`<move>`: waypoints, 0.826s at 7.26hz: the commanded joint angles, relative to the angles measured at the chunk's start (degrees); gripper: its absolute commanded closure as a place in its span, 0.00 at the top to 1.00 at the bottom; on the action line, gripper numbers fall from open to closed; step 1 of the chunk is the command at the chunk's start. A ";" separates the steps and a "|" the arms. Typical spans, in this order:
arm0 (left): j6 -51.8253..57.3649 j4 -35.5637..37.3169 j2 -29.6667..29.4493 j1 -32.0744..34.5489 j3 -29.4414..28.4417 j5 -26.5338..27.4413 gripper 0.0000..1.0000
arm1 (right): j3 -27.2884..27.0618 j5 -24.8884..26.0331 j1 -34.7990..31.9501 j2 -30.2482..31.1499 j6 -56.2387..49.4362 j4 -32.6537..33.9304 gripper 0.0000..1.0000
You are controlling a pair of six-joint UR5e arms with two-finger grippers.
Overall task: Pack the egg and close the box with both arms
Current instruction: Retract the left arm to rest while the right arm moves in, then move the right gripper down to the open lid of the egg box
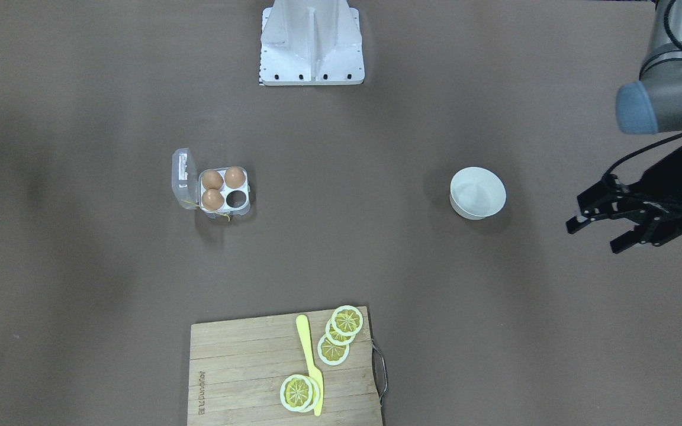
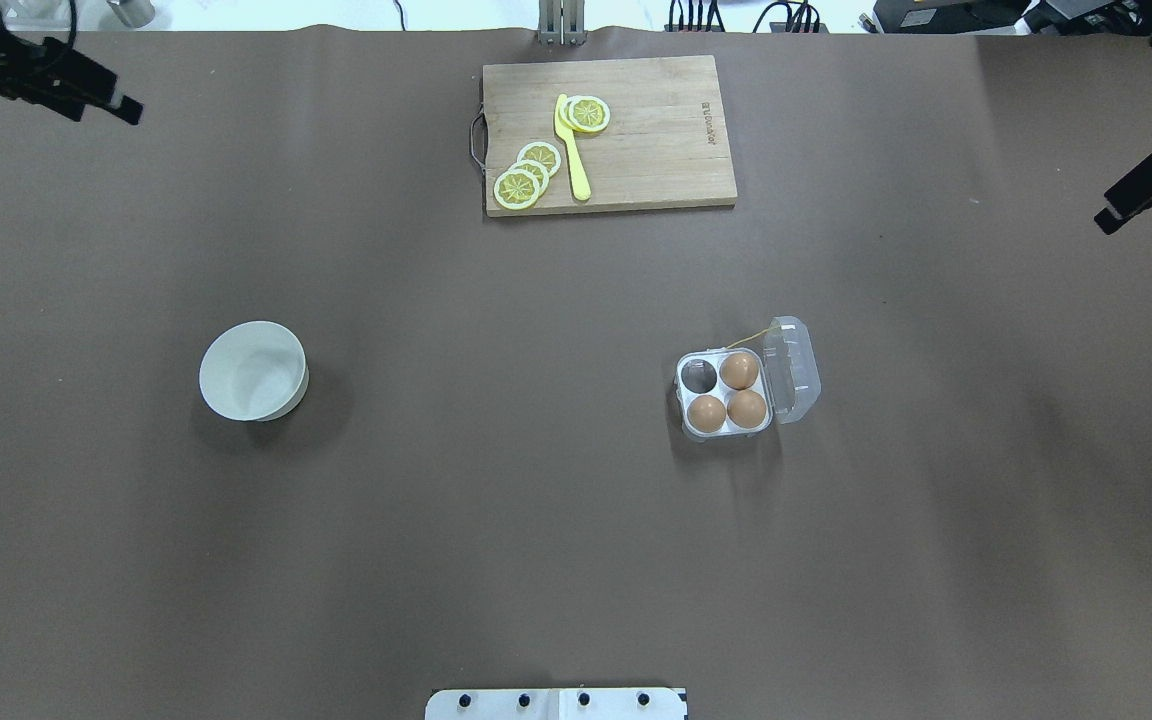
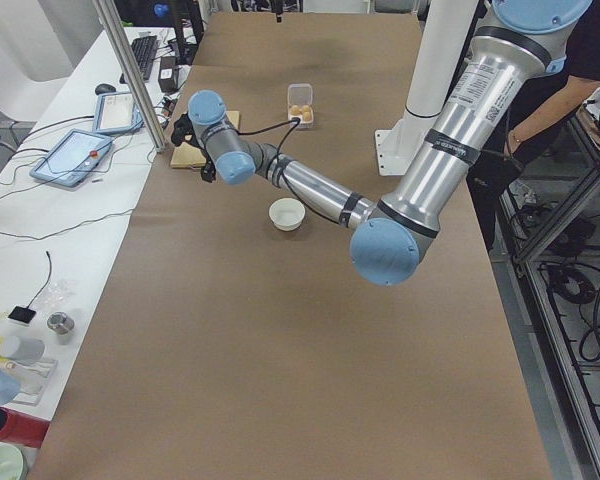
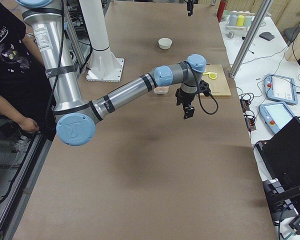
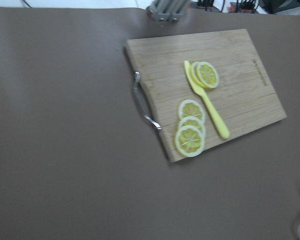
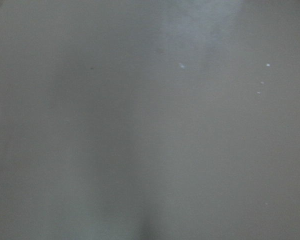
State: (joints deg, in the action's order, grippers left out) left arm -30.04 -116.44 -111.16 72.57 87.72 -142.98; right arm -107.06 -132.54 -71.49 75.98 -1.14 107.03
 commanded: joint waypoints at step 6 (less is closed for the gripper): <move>18.61 14.23 4.20 6.35 -1.14 0.86 0.85 | 4.03 -3.95 14.08 -0.22 -0.97 -7.50 0.59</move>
State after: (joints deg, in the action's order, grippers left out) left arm -11.74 -102.36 -106.97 78.76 86.74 -142.15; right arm -105.48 -136.40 -59.59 75.93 -2.12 103.07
